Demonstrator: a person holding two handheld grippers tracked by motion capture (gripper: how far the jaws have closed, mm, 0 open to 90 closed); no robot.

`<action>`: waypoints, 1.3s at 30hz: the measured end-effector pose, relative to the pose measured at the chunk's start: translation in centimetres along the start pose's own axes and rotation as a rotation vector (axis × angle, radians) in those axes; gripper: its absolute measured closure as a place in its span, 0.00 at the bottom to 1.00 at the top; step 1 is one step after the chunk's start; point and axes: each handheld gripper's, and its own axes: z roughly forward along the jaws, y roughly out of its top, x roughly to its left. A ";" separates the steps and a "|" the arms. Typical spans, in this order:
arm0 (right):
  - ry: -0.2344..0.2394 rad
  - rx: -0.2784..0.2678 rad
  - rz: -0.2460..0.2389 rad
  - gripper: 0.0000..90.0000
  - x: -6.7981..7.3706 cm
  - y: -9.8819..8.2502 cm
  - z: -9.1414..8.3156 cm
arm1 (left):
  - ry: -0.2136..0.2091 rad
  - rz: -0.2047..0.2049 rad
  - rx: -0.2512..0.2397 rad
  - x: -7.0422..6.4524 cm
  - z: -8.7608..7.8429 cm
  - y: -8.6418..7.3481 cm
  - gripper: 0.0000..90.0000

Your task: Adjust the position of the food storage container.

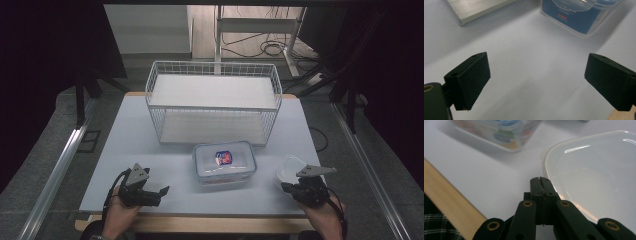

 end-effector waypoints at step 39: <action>-0.049 -0.030 -0.012 0.99 0.2 8.7 7.7 | -0.144 -0.058 0.018 0.9 6.4 6.6 0.91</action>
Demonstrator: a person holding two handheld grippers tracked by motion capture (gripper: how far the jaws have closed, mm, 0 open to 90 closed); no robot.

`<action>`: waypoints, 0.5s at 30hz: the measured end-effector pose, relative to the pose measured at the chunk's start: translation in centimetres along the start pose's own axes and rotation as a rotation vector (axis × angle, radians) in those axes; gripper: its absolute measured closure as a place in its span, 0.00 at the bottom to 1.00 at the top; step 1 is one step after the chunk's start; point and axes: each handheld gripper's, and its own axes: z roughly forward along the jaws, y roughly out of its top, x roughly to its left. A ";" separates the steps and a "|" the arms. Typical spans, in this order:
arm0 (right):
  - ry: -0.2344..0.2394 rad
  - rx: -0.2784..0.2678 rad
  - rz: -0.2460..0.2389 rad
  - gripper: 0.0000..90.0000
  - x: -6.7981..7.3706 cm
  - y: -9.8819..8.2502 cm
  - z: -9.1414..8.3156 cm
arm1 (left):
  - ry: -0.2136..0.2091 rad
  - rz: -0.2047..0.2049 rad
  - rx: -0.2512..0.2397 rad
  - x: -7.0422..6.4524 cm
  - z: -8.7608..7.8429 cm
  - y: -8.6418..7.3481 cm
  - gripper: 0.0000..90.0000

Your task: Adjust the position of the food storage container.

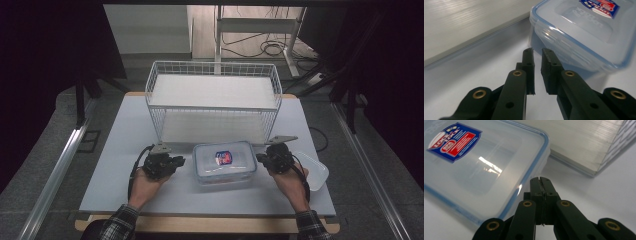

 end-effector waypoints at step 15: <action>0.049 0.000 0.023 0.99 0.9 -0.1 0.5 | -0.001 0.011 0.064 -0.1 1.2 -0.1 0.91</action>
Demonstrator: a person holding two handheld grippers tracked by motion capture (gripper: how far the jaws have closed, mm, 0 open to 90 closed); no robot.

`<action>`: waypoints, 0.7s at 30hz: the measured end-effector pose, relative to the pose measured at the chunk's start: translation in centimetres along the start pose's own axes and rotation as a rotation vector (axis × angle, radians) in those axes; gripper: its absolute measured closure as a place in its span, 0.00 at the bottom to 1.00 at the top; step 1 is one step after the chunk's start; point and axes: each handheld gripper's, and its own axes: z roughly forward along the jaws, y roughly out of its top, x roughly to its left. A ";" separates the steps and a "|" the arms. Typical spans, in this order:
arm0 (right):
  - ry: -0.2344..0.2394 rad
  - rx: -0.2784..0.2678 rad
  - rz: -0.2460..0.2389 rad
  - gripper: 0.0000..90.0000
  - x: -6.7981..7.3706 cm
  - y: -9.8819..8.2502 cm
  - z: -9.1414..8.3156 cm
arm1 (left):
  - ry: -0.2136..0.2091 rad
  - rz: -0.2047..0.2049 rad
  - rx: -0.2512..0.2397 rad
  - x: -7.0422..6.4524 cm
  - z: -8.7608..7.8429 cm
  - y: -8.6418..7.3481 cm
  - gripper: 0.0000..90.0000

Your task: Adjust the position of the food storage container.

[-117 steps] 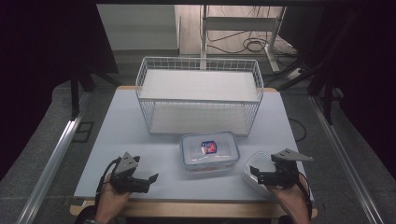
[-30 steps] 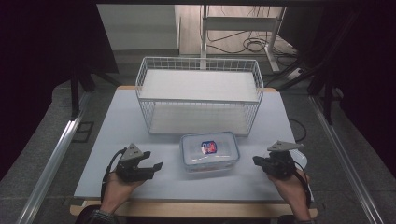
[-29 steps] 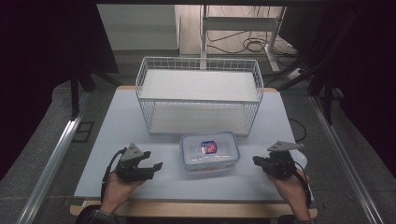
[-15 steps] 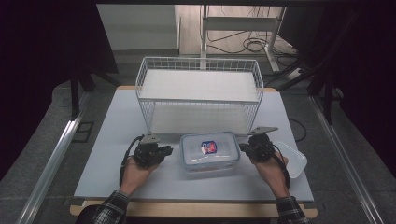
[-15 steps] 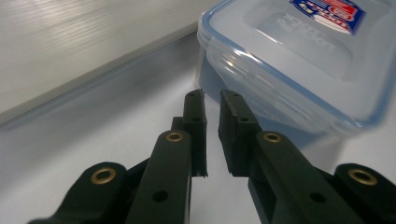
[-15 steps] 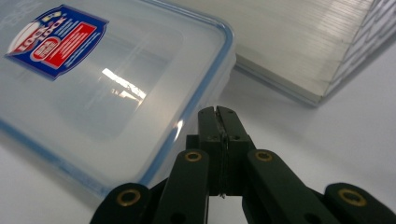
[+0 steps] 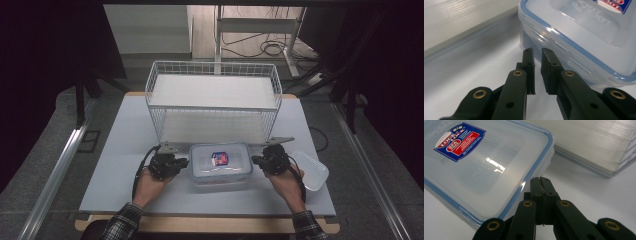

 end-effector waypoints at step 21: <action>0.081 -0.031 -0.060 0.99 3.9 -0.8 -1.1 | -0.027 -0.012 0.062 0.3 -2.1 -1.8 0.98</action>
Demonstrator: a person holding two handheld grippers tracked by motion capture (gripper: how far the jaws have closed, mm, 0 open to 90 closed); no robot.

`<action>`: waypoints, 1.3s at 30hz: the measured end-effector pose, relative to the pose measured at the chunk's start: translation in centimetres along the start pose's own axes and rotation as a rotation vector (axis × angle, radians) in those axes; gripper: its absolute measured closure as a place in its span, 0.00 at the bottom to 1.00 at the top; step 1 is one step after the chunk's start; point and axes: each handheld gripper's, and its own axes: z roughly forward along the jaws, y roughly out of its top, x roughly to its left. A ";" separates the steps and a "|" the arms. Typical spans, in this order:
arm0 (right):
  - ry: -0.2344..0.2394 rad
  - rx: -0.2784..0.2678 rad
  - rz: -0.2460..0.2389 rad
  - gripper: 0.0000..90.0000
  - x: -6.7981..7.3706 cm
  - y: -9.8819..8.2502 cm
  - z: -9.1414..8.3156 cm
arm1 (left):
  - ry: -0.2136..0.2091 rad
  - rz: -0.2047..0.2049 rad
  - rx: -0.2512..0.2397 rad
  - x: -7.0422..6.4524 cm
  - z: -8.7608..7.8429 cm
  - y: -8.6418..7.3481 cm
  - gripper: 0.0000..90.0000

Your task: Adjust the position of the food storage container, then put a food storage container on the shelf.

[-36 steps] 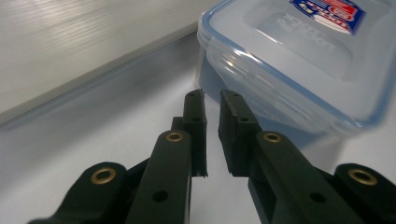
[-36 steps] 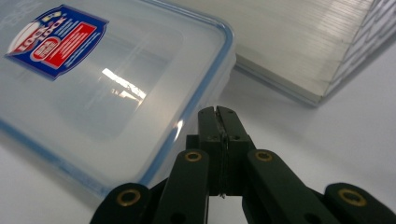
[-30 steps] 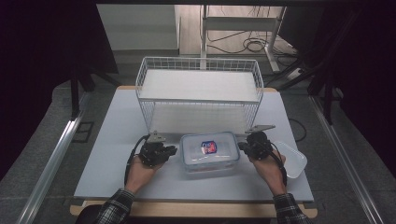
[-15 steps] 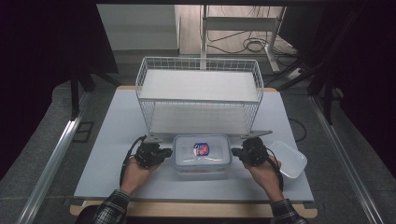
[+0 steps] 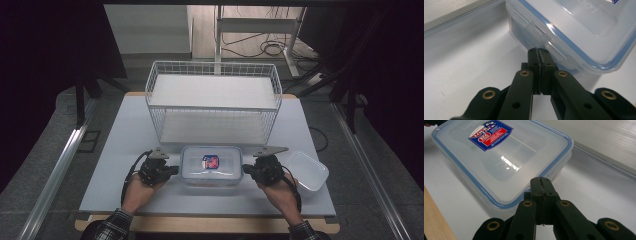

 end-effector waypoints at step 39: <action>0.111 -0.137 0.050 0.09 -1.6 0.2 0.0 | 0.005 -0.028 -0.125 0.6 -2.5 1.1 0.04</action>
